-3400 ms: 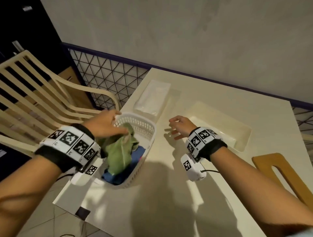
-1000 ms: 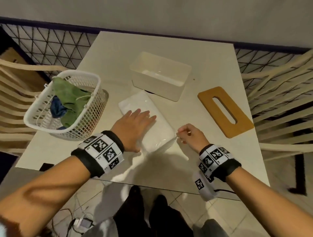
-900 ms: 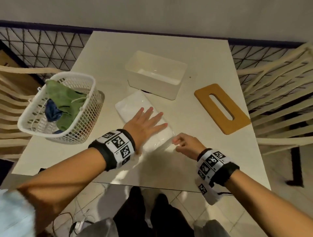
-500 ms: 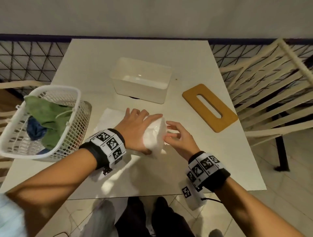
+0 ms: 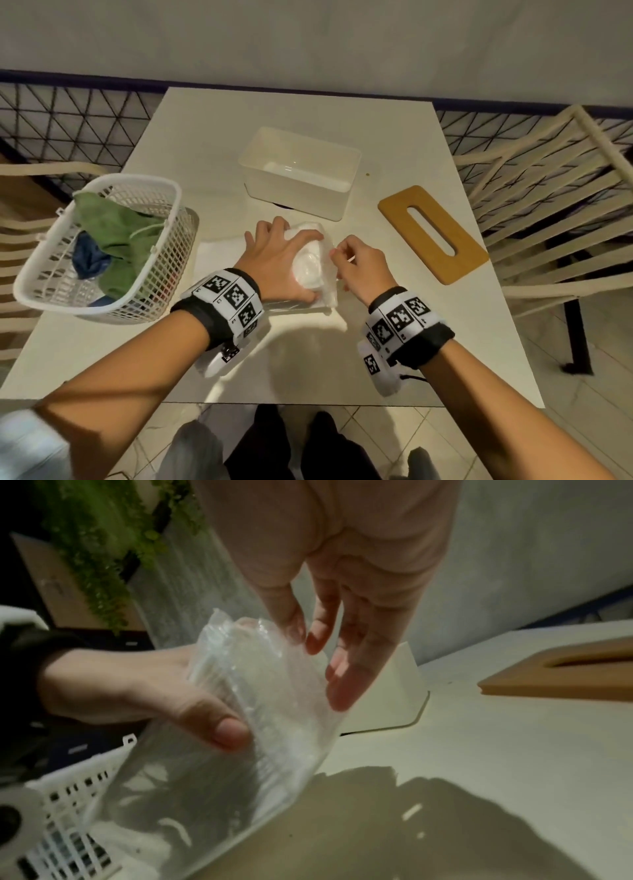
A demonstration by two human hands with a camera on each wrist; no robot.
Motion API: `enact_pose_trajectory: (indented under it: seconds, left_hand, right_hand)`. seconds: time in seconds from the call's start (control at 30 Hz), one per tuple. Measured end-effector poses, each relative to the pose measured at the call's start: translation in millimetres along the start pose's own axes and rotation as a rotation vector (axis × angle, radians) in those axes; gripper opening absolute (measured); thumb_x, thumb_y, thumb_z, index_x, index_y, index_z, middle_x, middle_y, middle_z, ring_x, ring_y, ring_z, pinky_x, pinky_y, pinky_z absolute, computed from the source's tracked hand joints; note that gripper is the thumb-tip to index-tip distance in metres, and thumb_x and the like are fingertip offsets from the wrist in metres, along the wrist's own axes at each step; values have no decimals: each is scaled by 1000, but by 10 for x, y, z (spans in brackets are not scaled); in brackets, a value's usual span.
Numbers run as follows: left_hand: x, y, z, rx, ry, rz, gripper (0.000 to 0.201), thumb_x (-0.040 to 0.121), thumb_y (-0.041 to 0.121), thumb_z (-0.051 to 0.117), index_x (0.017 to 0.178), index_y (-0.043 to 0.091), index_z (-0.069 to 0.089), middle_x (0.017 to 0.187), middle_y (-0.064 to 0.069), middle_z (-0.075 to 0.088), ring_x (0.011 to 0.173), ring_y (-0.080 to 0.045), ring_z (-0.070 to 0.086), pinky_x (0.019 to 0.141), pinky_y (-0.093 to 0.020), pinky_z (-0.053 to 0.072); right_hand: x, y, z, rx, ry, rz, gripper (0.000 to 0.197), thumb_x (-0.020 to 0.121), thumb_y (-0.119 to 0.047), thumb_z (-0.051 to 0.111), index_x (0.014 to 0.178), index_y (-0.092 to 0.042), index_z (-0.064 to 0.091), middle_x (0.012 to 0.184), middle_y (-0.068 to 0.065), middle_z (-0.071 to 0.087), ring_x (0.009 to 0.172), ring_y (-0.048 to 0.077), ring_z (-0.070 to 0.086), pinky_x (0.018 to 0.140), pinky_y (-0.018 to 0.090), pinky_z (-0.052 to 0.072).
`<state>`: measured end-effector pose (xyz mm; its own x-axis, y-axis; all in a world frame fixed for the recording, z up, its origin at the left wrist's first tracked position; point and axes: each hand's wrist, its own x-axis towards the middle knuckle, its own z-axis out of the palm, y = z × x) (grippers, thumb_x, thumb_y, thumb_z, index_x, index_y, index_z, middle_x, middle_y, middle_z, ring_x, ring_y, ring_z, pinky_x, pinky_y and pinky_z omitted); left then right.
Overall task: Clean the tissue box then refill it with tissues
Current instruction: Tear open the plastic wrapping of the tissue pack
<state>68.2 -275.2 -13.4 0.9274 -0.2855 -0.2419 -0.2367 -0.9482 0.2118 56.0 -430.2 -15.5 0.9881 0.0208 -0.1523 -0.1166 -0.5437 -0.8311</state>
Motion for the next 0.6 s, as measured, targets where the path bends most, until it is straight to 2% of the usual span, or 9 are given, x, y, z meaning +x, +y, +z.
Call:
enact_pose_trajectory:
  seconds: [0.1,0.17,0.23,0.33,0.4,0.47,0.53,0.6]
  left_hand:
    - [-39,-48,10,-13,8,-17,99,41,71,57,130,43,25,121,-7,31,111,-29,31,100,-46,33]
    - [-87,-91,24,-8,27,-14,100,38,76,48,130,42,28,122,-8,32,112,-29,31,101,-44,34]
    - [-138,-113,41,-2,51,7,102,37,79,44,130,40,32,122,-9,33,112,-30,33,100,-44,35]
    - [-176,-129,18,-11,23,22,104,37,79,44,132,39,31,124,-8,31,116,-28,30,101,-43,34]
    - [-163,-148,-2,-36,17,13,102,38,75,49,132,40,30,124,-6,29,117,-27,28,102,-42,32]
    - [-152,-158,-5,-48,8,8,101,39,73,53,131,41,28,125,-6,28,118,-26,26,104,-43,31]
    - [-146,-137,7,-41,-9,12,102,38,73,51,132,41,28,125,-5,27,118,-26,25,106,-46,31]
    - [-141,-99,28,-28,-18,25,103,37,73,50,133,40,28,124,-6,28,117,-26,24,107,-50,30]
  right_hand:
    - [14,50,-30,-23,-12,33,24,90,-19,48,67,-20,45,79,15,60,78,36,62,73,44,52]
    - [40,56,-84,128,-13,168,28,90,-15,50,63,-21,46,79,13,58,73,32,59,64,42,53]
    - [52,43,-144,355,-64,331,26,89,-10,52,64,-15,49,72,9,56,61,24,56,53,35,53]
    - [35,26,-236,505,-193,434,17,89,-10,54,72,-11,53,68,6,56,56,19,55,50,32,53]
    - [30,38,-312,527,-226,427,6,87,-16,55,86,-10,58,72,5,59,59,19,56,53,29,52]
    - [60,52,-373,490,-199,384,15,86,-22,56,96,-12,58,80,7,62,64,20,58,59,28,50]
    - [89,11,-364,297,-166,268,22,84,-31,60,100,-15,59,87,5,62,71,18,59,67,29,49]
    - [129,-48,-289,18,-169,129,29,84,-39,60,101,-16,59,85,1,59,75,15,56,71,27,46]
